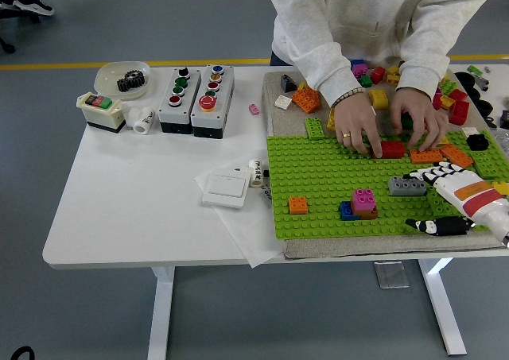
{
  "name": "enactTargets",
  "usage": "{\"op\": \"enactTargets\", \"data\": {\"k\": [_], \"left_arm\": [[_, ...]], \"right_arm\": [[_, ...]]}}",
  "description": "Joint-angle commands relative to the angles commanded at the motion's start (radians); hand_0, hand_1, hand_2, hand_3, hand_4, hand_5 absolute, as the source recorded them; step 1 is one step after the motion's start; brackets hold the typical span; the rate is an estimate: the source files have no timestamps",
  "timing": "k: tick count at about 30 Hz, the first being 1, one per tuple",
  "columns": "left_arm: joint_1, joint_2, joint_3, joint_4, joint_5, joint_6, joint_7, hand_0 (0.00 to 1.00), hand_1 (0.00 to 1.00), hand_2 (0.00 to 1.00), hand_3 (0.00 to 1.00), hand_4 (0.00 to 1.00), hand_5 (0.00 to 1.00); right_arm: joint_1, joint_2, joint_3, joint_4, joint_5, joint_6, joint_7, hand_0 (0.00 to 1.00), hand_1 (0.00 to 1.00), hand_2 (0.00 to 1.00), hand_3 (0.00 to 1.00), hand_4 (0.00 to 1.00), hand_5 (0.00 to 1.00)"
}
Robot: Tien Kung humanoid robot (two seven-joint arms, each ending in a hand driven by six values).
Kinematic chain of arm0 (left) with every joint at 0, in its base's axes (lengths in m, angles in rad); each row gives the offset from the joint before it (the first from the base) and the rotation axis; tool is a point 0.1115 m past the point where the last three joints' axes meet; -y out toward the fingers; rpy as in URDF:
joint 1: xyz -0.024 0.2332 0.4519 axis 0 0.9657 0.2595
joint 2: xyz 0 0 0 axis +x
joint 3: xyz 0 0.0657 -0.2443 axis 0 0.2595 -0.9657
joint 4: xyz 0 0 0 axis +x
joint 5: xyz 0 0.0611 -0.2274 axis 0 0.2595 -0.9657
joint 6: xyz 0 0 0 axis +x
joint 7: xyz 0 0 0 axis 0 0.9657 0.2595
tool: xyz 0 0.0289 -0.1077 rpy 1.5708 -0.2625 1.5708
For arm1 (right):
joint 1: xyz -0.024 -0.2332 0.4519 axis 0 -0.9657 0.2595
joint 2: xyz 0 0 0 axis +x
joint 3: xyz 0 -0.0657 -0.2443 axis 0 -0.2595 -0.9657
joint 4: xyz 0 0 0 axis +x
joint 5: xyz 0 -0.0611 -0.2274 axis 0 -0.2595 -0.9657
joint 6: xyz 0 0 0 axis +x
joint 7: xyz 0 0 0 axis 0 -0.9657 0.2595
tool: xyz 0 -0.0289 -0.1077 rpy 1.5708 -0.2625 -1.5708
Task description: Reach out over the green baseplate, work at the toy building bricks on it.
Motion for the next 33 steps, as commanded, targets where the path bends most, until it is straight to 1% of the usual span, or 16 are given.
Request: {"op": "enactTargets", "data": {"k": [4,14,16,17,25,33], "left_arm": [[-0.002,0.0,0.0,-0.001,0.002,-0.001,0.001,0.758,0.759,0.762,0.61,0.689,0.602],[-0.006,0.0,0.003,-0.001,-0.001,0.001,0.002,0.758,0.759,0.762,0.609,0.689,0.602],[-0.007,0.0,0.004,-0.001,-0.001,0.001,0.002,0.758,0.759,0.762,0.609,0.689,0.602],[-0.007,0.0,0.003,-0.001,-0.001,0.001,0.002,0.758,0.759,0.763,0.61,0.689,0.602],[-0.008,0.0,0.006,-0.002,-0.006,0.0,0.003,0.758,0.759,0.763,0.611,0.689,0.602],[-0.01,0.001,0.005,-0.002,-0.001,-0.002,0.003,0.758,0.759,0.763,0.61,0.689,0.602]], "right_arm": [[0.005,0.0,-0.004,-0.005,0.0,-0.001,-0.001,0.923,0.83,0.841,0.867,0.861,0.611],[-0.01,-0.007,-0.019,0.026,-0.002,0.004,0.004,0.927,0.83,0.84,0.862,0.855,0.6],[-0.009,-0.007,-0.023,0.026,-0.003,0.004,0.004,0.927,0.83,0.84,0.862,0.855,0.6],[-0.008,-0.007,-0.027,0.023,-0.003,0.003,0.004,0.927,0.83,0.839,0.858,0.829,0.575],[-0.004,-0.002,-0.04,0.005,-0.004,0.004,0.002,0.927,0.829,0.838,0.859,0.828,0.569],[-0.004,0.0,-0.046,0.002,-0.007,0.006,0.0,0.926,0.829,0.838,0.857,0.824,0.564]]}}
